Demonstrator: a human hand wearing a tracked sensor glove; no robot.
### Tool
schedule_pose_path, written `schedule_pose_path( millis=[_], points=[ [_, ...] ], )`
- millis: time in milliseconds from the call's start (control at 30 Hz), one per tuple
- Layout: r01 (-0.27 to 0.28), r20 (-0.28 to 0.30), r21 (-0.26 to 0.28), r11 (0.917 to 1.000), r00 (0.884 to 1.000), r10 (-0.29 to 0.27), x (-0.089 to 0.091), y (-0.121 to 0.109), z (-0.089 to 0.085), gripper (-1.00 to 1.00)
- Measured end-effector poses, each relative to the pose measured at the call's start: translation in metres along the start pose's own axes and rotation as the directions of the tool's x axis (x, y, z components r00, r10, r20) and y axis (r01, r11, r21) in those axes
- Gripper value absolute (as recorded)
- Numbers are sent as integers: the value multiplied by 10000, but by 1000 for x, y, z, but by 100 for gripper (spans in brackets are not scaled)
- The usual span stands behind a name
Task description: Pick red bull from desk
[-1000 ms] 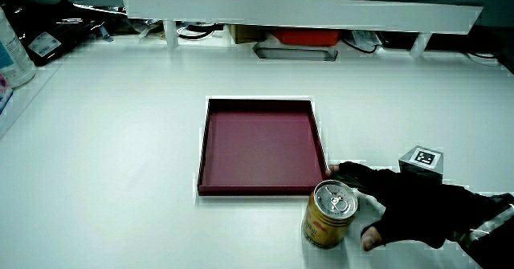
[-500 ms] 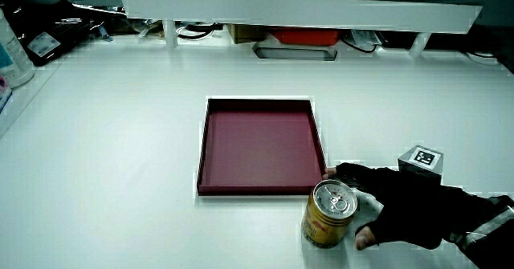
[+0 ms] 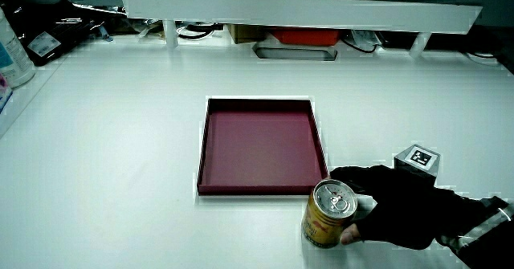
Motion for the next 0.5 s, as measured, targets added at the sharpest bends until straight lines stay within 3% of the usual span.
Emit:
schedule_pose_path(
  millis=[200, 267, 333, 367, 433, 500],
  points=[
    [-329, -116, 483, 9983, 9994, 335, 4, -2, -1, 100],
    [-442, -224, 635, 9970, 9987, 457, 3, -3, -2, 100],
    [-565, 23, 781, 9953, 9984, 565, 3, -4, -2, 100],
    [-653, -204, 846, 9943, 9975, 673, 3, -4, -3, 100],
    [-529, -37, 841, 9950, 9986, 534, 4, -4, -3, 100],
    [-825, -474, 917, 9924, 9951, 872, 3, -4, -3, 100]
  ],
)
